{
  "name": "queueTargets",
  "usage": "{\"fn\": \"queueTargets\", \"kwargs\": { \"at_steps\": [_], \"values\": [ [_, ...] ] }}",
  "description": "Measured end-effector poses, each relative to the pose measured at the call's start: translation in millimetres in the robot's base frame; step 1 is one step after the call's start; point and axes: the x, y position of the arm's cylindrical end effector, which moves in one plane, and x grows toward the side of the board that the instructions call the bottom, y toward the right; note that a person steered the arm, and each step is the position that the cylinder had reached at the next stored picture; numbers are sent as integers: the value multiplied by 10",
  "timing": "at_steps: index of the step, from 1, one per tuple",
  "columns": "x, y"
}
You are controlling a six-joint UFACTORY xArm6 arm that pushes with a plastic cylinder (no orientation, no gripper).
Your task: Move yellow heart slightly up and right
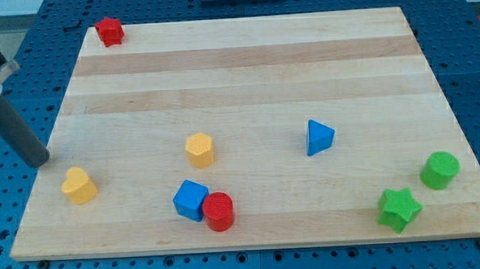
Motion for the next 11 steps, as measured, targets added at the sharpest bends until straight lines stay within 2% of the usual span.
{"fn": "queueTargets", "kwargs": {
  "at_steps": [2, 3, 5, 7, 8, 9, 11],
  "values": [
    [475, 143],
    [568, 276],
    [306, 639],
    [803, 641],
    [804, 784],
    [577, 878],
    [-284, 1133]
  ]
}}
